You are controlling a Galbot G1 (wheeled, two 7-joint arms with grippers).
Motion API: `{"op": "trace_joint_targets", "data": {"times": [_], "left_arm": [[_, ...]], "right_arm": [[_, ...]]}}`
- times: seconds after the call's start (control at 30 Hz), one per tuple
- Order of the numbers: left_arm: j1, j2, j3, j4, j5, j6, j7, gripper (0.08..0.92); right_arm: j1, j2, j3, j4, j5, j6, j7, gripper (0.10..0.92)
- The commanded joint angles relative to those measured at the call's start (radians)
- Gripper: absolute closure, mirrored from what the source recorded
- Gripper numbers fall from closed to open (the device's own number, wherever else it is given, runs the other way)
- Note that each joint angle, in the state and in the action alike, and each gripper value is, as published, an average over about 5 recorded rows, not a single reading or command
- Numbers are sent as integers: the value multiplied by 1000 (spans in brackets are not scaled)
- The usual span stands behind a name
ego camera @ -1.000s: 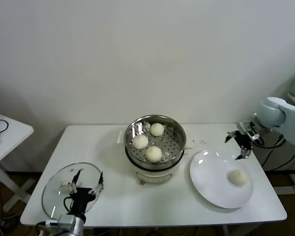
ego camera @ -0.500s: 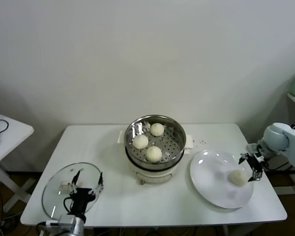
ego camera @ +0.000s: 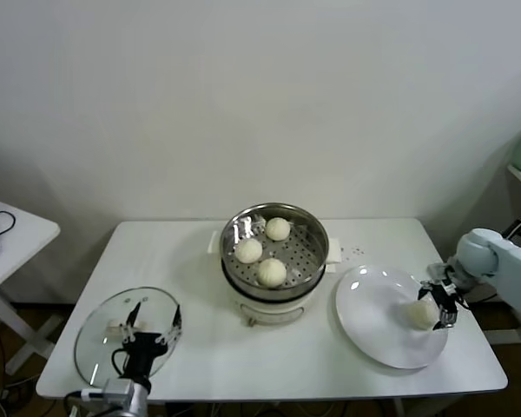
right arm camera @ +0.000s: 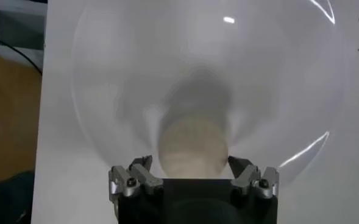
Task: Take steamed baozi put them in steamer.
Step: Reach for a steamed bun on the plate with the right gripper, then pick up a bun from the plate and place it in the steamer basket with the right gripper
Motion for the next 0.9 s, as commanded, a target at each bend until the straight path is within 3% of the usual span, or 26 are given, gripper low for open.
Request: {"op": "trace_joint_targets", "data": {"times": [0.03,0.3,0.53,0.9], "left_arm": [[-2,0,1,1,0,1,0,177],[1,-1,0,-2,1,0,-1,177],[3,-3,2,-1,2,-1,0,177],[0,-2,16,-16,3,2,-1,177]], "right_arm": [[-33,26,28,-31,-10,-3,-2,203],[-28,34,33,-40,-3,0,2,273],[-14,26,28,-35,36,-7,2,283],[396,67,-255,-17,390,-104,6,295]]}}
